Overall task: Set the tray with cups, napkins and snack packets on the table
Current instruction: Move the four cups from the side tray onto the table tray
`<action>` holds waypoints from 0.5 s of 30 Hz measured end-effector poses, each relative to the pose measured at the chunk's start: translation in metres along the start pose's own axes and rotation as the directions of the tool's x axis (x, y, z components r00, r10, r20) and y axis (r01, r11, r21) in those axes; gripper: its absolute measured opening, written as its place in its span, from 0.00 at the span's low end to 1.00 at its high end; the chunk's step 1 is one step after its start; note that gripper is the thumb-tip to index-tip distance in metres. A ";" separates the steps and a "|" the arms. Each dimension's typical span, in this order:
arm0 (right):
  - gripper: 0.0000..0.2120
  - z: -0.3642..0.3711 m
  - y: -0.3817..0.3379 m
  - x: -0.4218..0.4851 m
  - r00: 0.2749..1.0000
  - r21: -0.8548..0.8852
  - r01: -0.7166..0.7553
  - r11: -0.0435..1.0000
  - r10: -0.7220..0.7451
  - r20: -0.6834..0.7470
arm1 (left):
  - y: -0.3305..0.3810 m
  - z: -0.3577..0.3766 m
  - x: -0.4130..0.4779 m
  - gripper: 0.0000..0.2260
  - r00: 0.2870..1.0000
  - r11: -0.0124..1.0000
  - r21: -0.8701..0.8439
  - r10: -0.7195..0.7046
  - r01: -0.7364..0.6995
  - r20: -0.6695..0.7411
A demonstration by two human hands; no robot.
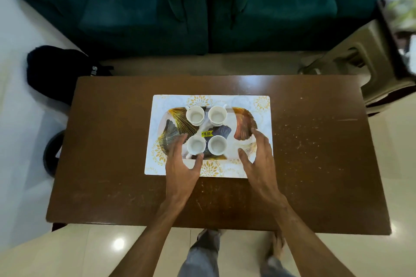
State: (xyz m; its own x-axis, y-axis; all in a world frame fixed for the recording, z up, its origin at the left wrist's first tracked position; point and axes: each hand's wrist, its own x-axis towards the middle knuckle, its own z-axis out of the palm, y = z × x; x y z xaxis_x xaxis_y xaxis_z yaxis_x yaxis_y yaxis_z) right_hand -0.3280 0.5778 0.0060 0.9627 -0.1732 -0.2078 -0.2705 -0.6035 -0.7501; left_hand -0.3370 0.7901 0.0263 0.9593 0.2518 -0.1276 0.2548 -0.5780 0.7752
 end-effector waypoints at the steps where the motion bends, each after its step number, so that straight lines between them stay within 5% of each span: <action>1: 0.29 -0.012 0.000 -0.001 1.000 -0.005 0.011 1.000 -0.011 -0.017 | 0.013 0.004 -0.006 0.28 0.999 1.000 -0.003 0.031 -0.031 0.018; 15: 0.26 -0.352 0.127 -0.066 0.979 -0.031 0.026 0.999 -0.031 -0.199 | 0.304 0.204 -0.165 0.27 0.924 0.950 -0.031 0.311 -0.312 0.225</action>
State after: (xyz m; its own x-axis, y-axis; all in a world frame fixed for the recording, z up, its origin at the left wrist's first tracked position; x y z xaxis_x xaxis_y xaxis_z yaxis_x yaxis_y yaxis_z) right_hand -0.4277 0.2390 0.1457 0.9505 -0.3059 -0.0548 -0.2457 -0.6319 -0.7351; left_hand -0.3931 0.4147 0.1573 0.9925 -0.1214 -0.0158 -0.0612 -0.6037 0.7949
